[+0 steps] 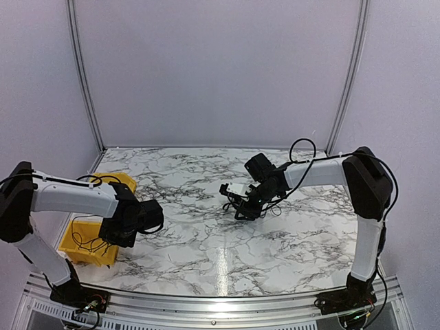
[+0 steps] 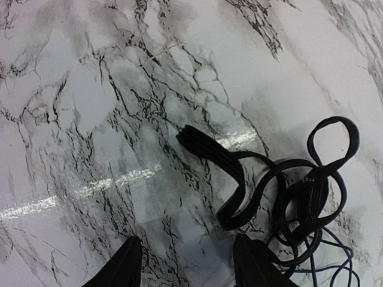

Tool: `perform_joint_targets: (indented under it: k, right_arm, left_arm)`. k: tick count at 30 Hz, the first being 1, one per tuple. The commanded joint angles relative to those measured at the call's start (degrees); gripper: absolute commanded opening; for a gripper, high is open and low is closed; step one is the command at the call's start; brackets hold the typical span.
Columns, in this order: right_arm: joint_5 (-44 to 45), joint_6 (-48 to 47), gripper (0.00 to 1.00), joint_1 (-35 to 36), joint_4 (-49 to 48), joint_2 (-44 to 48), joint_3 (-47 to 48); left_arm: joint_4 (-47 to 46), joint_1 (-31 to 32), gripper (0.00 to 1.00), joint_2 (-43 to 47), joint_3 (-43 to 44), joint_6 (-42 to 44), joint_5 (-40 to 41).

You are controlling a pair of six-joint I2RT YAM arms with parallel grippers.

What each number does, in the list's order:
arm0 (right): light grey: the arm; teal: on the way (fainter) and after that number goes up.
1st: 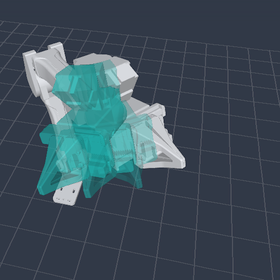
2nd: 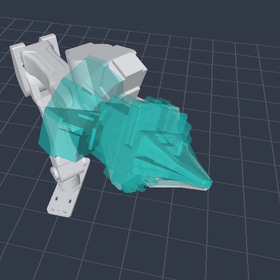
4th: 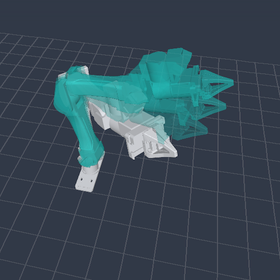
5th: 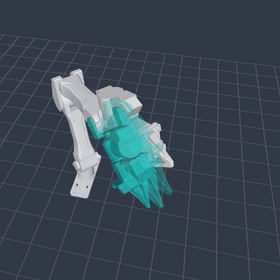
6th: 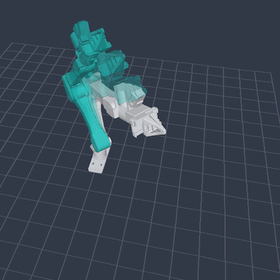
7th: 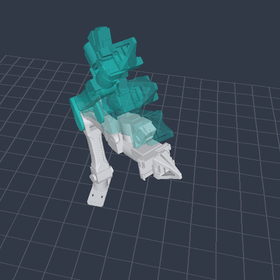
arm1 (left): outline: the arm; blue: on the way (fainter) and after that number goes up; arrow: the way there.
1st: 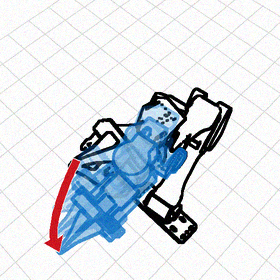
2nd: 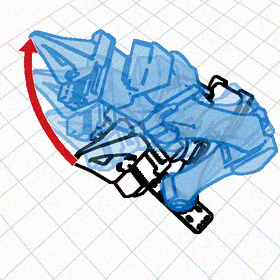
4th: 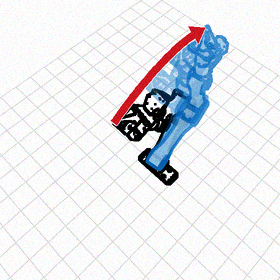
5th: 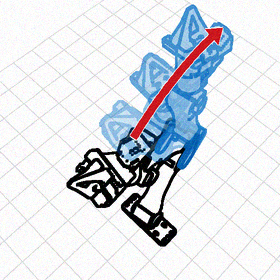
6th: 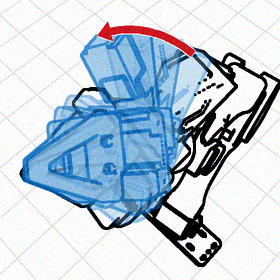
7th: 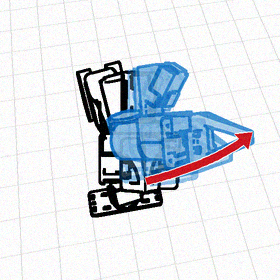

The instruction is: Untangle the cables

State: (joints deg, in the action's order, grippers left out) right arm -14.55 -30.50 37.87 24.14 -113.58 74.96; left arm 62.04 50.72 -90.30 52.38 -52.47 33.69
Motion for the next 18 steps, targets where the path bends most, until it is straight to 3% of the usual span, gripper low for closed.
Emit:
perform_joint_targets:
  k: [1,9,18]
  right_arm:
    - [-0.5,-0.8,0.53,0.4,0.6,-0.2,1.6]
    - [-0.6,-0.8,0.53,0.4,0.6,-0.4,1.5]
    - [-0.7,-0.9,0.53,0.4,0.7,-0.6,1.5]
  left_arm:
    - [-0.5,0.4,0.3,-2.1,-1.0,1.3,-0.7]
    - [-0.7,0.5,0.21,-4.2,-1.2,2.5,-0.3]
    - [0.9,4.5,0.27,-0.9,2.6,3.2,2.5]
